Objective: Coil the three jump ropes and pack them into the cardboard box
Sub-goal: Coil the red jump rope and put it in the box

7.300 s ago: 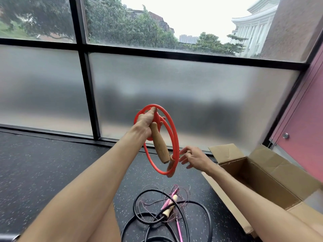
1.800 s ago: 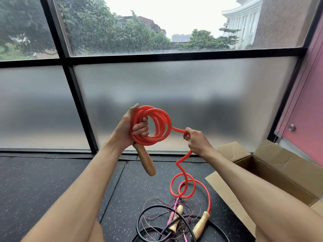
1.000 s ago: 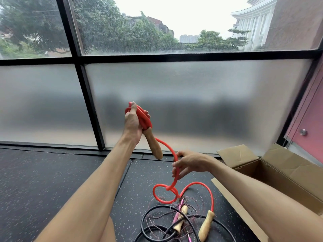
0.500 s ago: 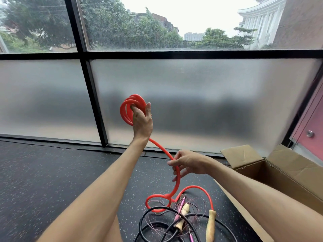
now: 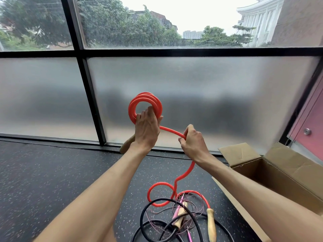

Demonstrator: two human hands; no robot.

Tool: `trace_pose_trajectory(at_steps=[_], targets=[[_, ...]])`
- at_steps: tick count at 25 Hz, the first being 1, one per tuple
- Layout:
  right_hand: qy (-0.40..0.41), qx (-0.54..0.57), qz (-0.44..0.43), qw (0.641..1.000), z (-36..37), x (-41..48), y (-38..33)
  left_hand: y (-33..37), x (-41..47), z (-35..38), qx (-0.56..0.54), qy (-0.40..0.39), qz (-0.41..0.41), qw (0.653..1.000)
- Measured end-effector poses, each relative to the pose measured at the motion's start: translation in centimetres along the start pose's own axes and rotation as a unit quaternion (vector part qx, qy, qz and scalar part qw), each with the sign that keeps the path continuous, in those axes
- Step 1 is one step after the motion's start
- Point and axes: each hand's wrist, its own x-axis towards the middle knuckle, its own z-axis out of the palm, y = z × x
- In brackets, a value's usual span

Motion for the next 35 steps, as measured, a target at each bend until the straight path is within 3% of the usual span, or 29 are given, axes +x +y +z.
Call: trace_pose_trajectory(at_steps=[2,6,11,15,18,21,24,26,29,32,35], targets=[[-0.019,-0.027,-0.012,0.999,-0.2,-0.1,0.2,0.2,-0.1,0.2,0.012,0.004,0.000,1.000],[-0.160,-0.059,-0.039,0.985,0.2,-0.5,-0.1,0.3,0.2,-0.5,0.014,-0.026,-0.033,0.999],[-0.208,-0.073,-0.132,0.966,-1.2,0.4,-0.7,-1.1,0.2,-1.3,0.038,-0.271,-0.096,0.957],[-0.182,-0.098,-0.165,0.965,-1.6,1.4,0.1,-0.9,0.0,-2.0,-0.096,-0.413,-0.112,0.899],[-0.141,-0.081,-0.200,0.966,-2.1,1.7,0.4,-0.6,0.3,-2.8,-0.256,-0.451,-0.195,0.832],[-0.148,-0.029,-0.182,0.972,-3.1,1.6,-0.4,-0.5,0.9,-4.0,-0.312,-0.485,-0.239,0.781],[-0.187,0.055,-0.144,0.970,-4.4,1.3,-1.4,0.3,1.2,-5.8,-0.323,-0.492,-0.241,0.771],[-0.214,0.124,-0.113,0.962,-5.2,1.2,-1.9,0.4,1.5,-6.7,-0.349,-0.514,-0.235,0.747],[-0.290,0.270,-0.026,0.918,-6.0,1.3,-2.2,0.2,1.9,-7.0,-0.369,-0.567,-0.191,0.711],[-0.322,0.357,0.018,0.877,-6.5,1.5,-1.9,0.6,2.0,-7.3,-0.426,-0.569,-0.162,0.684],[-0.283,0.325,0.001,0.902,-6.2,1.3,-1.7,0.7,2.2,-7.6,-0.439,-0.524,-0.173,0.709]])
